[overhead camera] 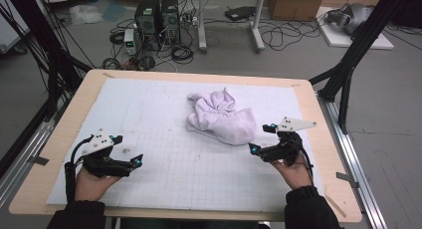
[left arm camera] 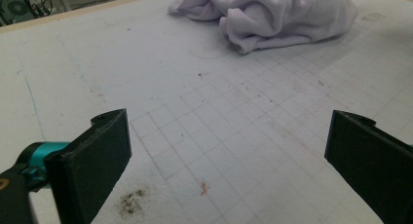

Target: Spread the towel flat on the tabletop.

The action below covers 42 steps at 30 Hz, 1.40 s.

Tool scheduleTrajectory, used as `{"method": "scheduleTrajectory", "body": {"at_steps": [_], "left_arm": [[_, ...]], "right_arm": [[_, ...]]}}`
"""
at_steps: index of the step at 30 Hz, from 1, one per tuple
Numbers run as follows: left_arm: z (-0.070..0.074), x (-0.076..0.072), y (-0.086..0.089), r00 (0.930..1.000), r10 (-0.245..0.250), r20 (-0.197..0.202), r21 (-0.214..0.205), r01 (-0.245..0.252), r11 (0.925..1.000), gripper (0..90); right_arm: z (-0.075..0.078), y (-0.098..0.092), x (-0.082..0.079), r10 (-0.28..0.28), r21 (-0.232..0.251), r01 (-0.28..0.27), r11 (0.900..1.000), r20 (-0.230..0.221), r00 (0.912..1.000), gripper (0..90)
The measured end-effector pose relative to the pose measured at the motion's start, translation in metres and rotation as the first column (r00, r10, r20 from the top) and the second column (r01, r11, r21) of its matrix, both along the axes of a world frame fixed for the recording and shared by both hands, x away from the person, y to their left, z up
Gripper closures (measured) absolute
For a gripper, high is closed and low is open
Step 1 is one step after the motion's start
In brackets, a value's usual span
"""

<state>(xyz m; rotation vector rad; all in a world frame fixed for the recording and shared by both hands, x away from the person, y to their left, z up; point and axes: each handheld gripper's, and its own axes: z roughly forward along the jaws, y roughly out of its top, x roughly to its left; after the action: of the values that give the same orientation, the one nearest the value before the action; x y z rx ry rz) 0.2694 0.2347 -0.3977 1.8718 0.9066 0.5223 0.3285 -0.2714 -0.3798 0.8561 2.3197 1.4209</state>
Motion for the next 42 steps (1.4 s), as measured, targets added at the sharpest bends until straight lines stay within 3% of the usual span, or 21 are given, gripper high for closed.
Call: {"method": "scheduleTrajectory", "body": {"at_steps": [3, 7, 10, 14, 18, 20, 22, 25, 27, 31, 33, 36, 38, 39, 40, 42], "left_arm": [[-0.001, 0.005, -0.004, 1.0, -0.004, -0.003, -0.001, 0.004, 1.0, 3.5], [-0.003, 0.007, -0.007, 0.9999, -0.011, -0.009, 0.012, 0.011, 0.9999, 3.5], [-0.003, 0.007, -0.007, 0.9998, -0.014, -0.012, 0.013, 0.014, 0.9998, 3.5], [-0.005, 0.007, -0.007, 0.9998, -0.013, -0.016, 0.016, 0.013, 0.9998, 3.5], [-0.006, 0.007, -0.008, 0.9998, -0.012, -0.018, 0.03, 0.013, 0.9995, 3.5], [-0.007, 0.007, -0.008, 0.9998, -0.01, -0.02, 0.031, 0.011, 0.9995, 3.5], [-0.007, 0.007, -0.008, 0.9998, -0.006, -0.021, 0.034, 0.007, 0.9994, 3.5], [-0.009, 0.008, -0.007, 0.9997, 0.004, -0.025, 0.034, -0.003, 0.9994, 3.5], [-0.009, 0.008, -0.007, 0.9997, 0.003, -0.026, 0.039, -0.002, 0.9992, 3.5], [-0.01, 0.009, -0.009, 0.9997, 0.0, -0.024, 0.046, 0.001, 0.9989, 3.5], [-0.01, 0.009, -0.008, 0.9998, 0.007, -0.018, 0.052, -0.006, 0.9986, 3.5], [-0.01, 0.009, -0.007, 0.9997, 0.014, -0.02, 0.048, -0.013, 0.9987, 3.5], [-0.01, 0.008, -0.007, 0.9997, 0.017, -0.019, 0.045, -0.016, 0.9988, 3.5], [-0.01, 0.008, -0.006, 0.9997, 0.018, -0.016, 0.045, -0.017, 0.9989, 3.5], [-0.01, 0.008, -0.006, 0.9997, 0.016, -0.017, 0.045, -0.016, 0.9989, 3.5], [-0.009, 0.008, -0.007, 0.9998, 0.013, -0.015, 0.046, -0.012, 0.9989, 3.5]], "right_arm": [[0.01, 0.013, 0.015, 0.013, -0.03, -0.012, 0.9995, 0.014, 0.9998, 9.4], [0.021, 0.029, 0.035, 0.032, -0.039, -0.032, 0.9987, -0.003, 0.9995, 9.5], [0.022, 0.04, 0.048, 0.044, -0.049, -0.044, 0.9978, -0.002, 0.999, 9.8], [0.011, 0.053, 0.061, 0.056, -0.068, -0.058, 0.996, -0.031, 0.9979, 15.2], [-0.003, 0.064, 0.069, 0.061, -0.118, -0.067, 0.9908, -0.054, 0.9967, 15.2], [-0.016, 0.071, 0.076, 0.06, -0.12, -0.072, 0.9902, -0.1, 0.9931, 16.4], [-0.024, 0.077, 0.08, 0.063, -0.142, -0.08, 0.9866, -0.121, 0.9906, 19.5], [-0.033, 0.085, 0.084, 0.038, -0.21, -0.062, 0.9757, -0.115, 0.9926, 24.5], [-0.039, 0.088, 0.087, 0.04, -0.218, -0.068, 0.9736, -0.129, 0.9908, 28.7], [-0.043, 0.094, 0.087, 0.018, -0.311, -0.043, 0.9495, -0.083, 0.9964, 40.3], [-0.043, 0.097, 0.087, 0.006, -0.325, -0.035, 0.9451, -0.089, 0.996, 48.5], [-0.038, 0.096, 0.086, -0.009, -0.306, -0.027, 0.9516, -0.117, 0.993, 61.9], [-0.031, 0.092, 0.086, -0.004, -0.263, -0.032, 0.9643, -0.136, 0.9908, 64.3], [-0.031, 0.092, 0.086, -0.004, -0.263, -0.032, 0.9643, -0.136, 0.9908, 64.3], [-0.025, 0.089, 0.084, 0.005, -0.224, -0.041, 0.9737, -0.158, 0.9874, 65.6], [-0.017, 0.088, 0.082, 0.026, -0.198, -0.059, 0.9785, -0.163, 0.9862, 65.8]]}}
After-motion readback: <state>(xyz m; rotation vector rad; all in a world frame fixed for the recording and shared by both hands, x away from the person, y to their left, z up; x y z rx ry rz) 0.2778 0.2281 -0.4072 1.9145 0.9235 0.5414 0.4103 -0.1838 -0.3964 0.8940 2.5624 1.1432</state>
